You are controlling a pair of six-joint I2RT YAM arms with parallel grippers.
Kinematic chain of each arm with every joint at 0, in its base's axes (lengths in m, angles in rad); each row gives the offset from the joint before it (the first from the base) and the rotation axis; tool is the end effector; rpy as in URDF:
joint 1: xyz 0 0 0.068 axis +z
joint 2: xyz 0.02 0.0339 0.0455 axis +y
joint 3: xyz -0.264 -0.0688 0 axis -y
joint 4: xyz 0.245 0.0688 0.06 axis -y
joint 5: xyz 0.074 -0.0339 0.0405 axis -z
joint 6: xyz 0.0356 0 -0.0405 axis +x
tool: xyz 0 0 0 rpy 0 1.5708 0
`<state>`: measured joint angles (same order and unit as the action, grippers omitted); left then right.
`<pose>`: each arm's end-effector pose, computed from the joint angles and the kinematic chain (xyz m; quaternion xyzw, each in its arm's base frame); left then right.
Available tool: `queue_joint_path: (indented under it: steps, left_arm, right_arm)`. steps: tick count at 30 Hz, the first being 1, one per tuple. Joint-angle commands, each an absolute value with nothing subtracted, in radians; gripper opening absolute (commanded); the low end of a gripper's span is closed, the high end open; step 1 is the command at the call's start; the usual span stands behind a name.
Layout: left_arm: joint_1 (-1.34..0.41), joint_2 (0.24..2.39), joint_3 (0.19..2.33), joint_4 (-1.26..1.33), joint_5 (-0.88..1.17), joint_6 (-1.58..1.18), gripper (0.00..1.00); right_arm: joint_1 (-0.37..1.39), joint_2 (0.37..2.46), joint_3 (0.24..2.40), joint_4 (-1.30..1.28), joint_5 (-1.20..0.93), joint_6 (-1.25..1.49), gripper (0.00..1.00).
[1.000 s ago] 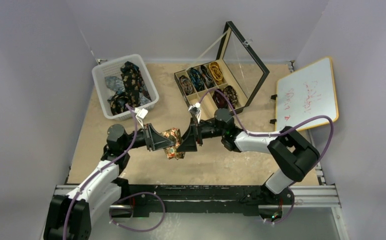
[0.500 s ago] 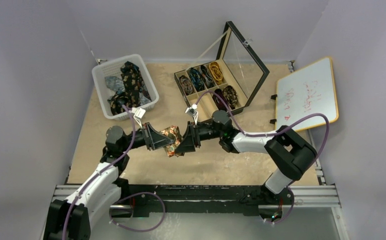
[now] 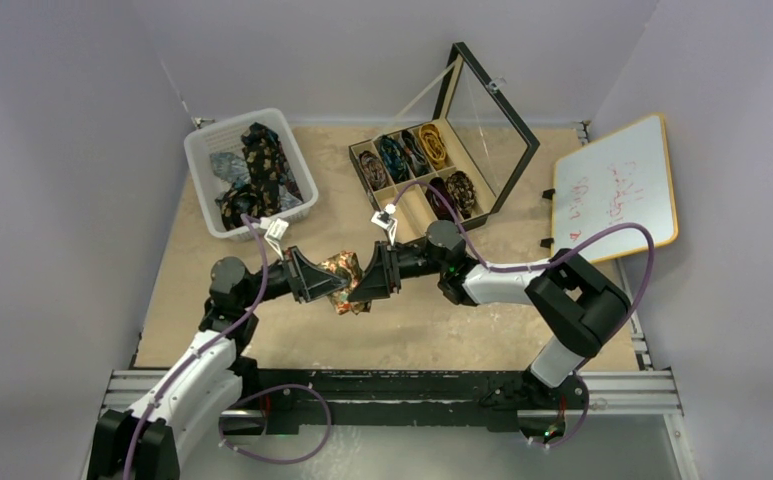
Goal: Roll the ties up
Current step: Place the tie in the storage box.
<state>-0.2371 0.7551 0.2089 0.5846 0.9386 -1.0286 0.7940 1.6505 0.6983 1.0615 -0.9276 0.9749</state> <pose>0.1519 -0.0663 0.2221 0.0623 0.6963 -0.6330 0.3327 0.2087 0.2530 0.2223 -0.2779 0.6246 0.7044 0.1911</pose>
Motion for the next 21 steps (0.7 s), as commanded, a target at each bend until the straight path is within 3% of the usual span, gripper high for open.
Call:
queue_joint_path:
  steps: [1,6,9,11,18,21]
  left_arm:
    - [-0.242,0.739,0.203,0.606,0.918,-0.997,0.0]
    - [-0.242,0.726,0.198,0.6,0.882,-1.004,0.0]
    - [-0.242,0.72,0.185,0.618,0.87,-1.018,0.0]
    - [-0.242,0.714,0.184,0.603,0.865,-1.019,0.1]
    - [-0.242,0.693,0.219,0.459,0.805,-0.983,0.63]
    - [-0.242,0.682,0.24,0.374,0.762,-0.968,0.72]
  right_arm:
    - [0.801,1.657,0.712,1.12,-0.932,0.996,0.43]
    - [0.801,1.651,0.712,1.084,-0.929,0.969,0.26]
    - [0.801,1.646,0.717,1.068,-0.934,0.962,0.11]
    - [0.801,1.641,0.723,1.039,-0.935,0.952,0.0]
    - [0.8,1.627,0.744,0.903,-0.912,0.89,0.0]
    - [0.798,1.617,0.747,0.861,-0.895,0.863,0.0]
